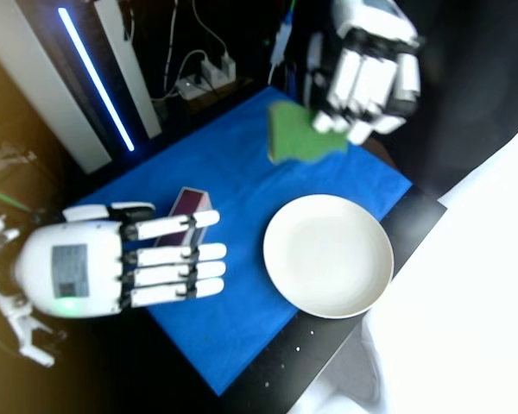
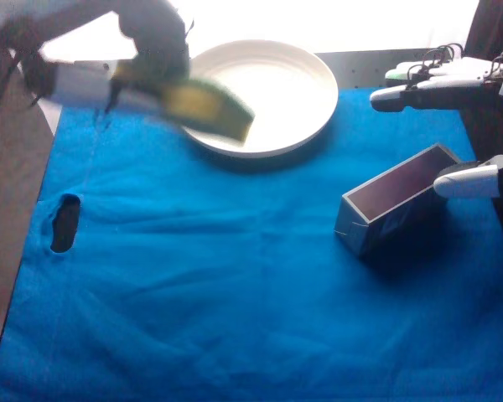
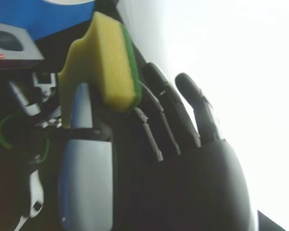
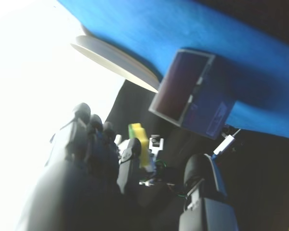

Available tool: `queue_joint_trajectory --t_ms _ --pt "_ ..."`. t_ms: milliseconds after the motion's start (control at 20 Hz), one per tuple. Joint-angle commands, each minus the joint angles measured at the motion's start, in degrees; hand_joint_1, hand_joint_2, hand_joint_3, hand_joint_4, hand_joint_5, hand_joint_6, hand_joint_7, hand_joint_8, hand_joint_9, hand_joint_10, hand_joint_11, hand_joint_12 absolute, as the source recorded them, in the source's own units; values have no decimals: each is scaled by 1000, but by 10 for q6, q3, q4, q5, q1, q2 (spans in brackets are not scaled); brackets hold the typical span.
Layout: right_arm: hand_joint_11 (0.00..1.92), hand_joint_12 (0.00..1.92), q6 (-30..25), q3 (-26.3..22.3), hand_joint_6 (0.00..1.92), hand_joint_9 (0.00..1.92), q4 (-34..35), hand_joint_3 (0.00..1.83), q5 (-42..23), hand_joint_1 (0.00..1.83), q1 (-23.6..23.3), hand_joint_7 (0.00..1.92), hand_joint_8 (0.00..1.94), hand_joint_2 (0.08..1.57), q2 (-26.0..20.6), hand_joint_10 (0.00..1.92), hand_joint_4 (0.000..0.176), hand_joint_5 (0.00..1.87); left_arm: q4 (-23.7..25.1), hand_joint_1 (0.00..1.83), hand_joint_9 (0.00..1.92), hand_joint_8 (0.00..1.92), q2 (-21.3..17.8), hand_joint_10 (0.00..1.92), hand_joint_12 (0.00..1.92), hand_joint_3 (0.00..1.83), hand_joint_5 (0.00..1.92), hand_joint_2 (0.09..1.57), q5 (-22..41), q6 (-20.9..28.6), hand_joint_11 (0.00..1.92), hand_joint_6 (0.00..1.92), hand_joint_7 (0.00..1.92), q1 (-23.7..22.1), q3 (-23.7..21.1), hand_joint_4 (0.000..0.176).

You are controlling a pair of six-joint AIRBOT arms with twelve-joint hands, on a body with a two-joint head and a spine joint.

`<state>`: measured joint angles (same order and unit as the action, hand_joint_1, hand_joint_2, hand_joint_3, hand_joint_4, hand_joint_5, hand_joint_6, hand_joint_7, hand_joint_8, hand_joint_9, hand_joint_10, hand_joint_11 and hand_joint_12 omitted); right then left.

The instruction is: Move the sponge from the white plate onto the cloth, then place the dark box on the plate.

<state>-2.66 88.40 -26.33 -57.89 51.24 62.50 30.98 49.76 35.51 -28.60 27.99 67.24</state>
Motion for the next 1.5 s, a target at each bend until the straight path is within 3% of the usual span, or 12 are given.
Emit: queue_joint_trajectory --t_ms 0,100,150,200,300,550,600,700,850,950,1100,1450 --pt "29 159 -3 -2 1 85 36 9 -57 774 -10 172 4 1137 -3 4 165 309 -23 1262 880 1176 -6 974 1567 0 1087 1098 76 7 606 617 988 9 -9 0" --pt "22 151 -3 -3 3 81 37 3 -57 761 -10 178 4 1129 -3 1 176 315 -22 1365 952 924 -8 1078 1308 0 1129 1064 59 7 685 583 1086 32 -19 0" --pt "13 144 -3 -3 1 70 37 5 -57 735 -10 173 2 1135 -3 0 171 311 -22 1275 907 773 -4 586 1163 5 1059 1060 51 7 538 816 1138 42 -19 0" --pt "2 125 -3 -2 4 61 37 0 -57 747 -10 179 3 1125 -3 0 175 321 -23 1366 930 654 7 937 1141 0 1031 1066 35 7 636 892 1195 54 -16 0" --pt "0 14 -3 -1 4 86 37 0 -57 838 -10 204 4 1124 -3 5 159 345 -23 1282 1127 878 33 567 1173 0 1181 1043 10 7 876 495 1146 62 0 0" --pt "0 0 -3 3 1 112 36 0 -57 878 -10 228 6 1104 -3 6 176 346 -17 1358 921 1165 79 1156 1194 7 1055 1108 -43 7 791 555 938 85 30 0" --pt "0 0 -3 2 0 106 36 0 -57 867 -10 224 4 1099 -3 3 176 346 -17 1299 956 1141 78 915 1186 0 1142 1082 -43 7 812 472 1011 86 29 0" --pt "0 0 -3 2 0 77 35 4 -57 833 -10 194 0 1121 -3 0 160 332 -19 1028 637 345 72 545 1252 0 691 921 -35 7 280 56 733 88 26 0" --pt "0 0 -3 2 0 77 34 6 -57 792 -10 183 0 1129 -3 1 160 327 -23 903 566 25 65 156 1067 0 439 862 -21 8 116 1 622 88 20 0" --pt "25 10 -3 -1 0 77 32 0 -57 777 -11 176 0 1112 -3 1 169 324 -31 821 521 0 56 26 1028 0 326 865 -1 8 38 0 517 88 14 50" --pt "0 0 -3 -14 0 27 13 0 -63 721 -11 122 0 1036 -5 0 173 245 -55 832 398 0 29 0 991 2 234 873 34 -6 0 0 372 92 -5 32" --pt "0 0 -3 -28 0 0 -6 0 -91 774 -12 6 0 850 -10 0 169 162 -190 790 266 5 -54 17 779 0 94 814 168 -111 0 1 216 153 -76 116"
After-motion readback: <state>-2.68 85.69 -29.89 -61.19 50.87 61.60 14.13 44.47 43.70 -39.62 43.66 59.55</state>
